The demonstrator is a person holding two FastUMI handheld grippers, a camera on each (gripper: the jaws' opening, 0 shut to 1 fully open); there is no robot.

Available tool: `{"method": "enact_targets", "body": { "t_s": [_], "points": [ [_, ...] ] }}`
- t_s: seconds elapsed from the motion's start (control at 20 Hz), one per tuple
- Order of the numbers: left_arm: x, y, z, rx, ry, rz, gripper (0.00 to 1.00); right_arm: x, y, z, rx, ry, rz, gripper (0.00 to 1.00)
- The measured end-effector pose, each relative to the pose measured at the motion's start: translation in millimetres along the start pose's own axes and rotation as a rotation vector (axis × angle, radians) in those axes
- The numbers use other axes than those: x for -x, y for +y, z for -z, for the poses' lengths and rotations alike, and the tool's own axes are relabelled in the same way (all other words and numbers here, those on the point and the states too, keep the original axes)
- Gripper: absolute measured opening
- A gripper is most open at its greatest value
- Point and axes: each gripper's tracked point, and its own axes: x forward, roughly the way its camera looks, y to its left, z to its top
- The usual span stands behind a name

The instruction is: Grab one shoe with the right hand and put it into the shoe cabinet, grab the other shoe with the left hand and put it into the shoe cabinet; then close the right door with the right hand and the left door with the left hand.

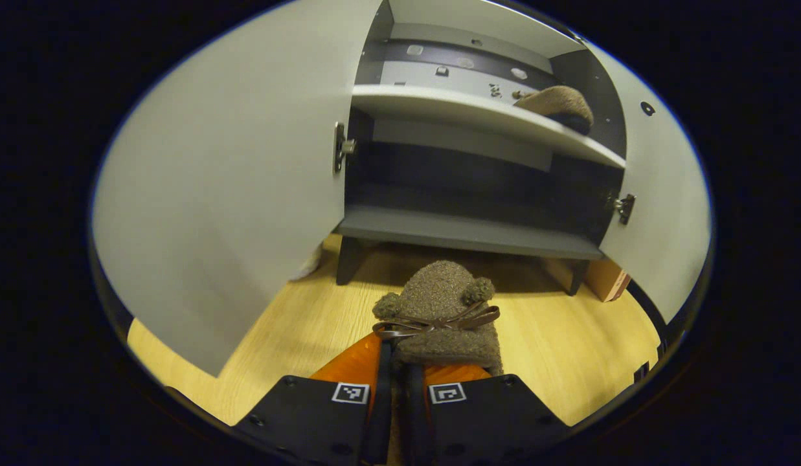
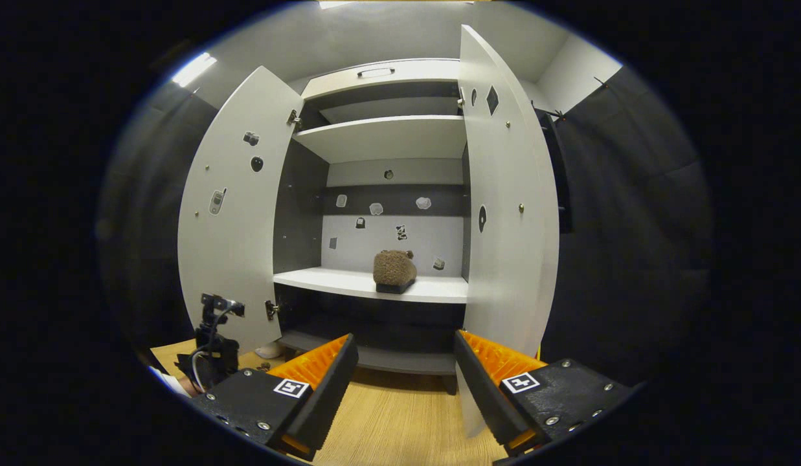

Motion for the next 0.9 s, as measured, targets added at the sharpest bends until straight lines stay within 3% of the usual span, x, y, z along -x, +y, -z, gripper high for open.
{"method": "enact_targets", "body": {
  "t_s": [0.2, 0.35, 0.45, 0.65, 0.9],
  "points": [
    [56.1, -24.9, -99.9, 0.002, -0.147, 0.058, 0.19, -2.3, 2.0, 0.3, -0.026, 0.0, -0.007, 0.93],
    [91.1, -35.1, -175.4, -0.009, -0.212, 0.025, 0.19, -1.4, 1.2, -2.7, -0.034, -0.004, -0.006, 0.92],
    [76.0, -35.3, -224.1, -0.011, -0.234, 0.008, 0.19, -0.6, -1.0, -5.9, -0.03, -0.007, -0.003, 0.92],
    [42.7, -50.0, -313.1, 0.056, -0.293, 0.044, 0.19, 0.3, -8.4, -11.2, -0.02, -0.02, 0.021, 0.93],
    [-42.6, -65.5, -378.2, 0.076, -0.263, 0.08, 0.19, -1.4, -17.8, -10.3, -0.036, -0.007, 0.049, 0.93]
  ]
}}
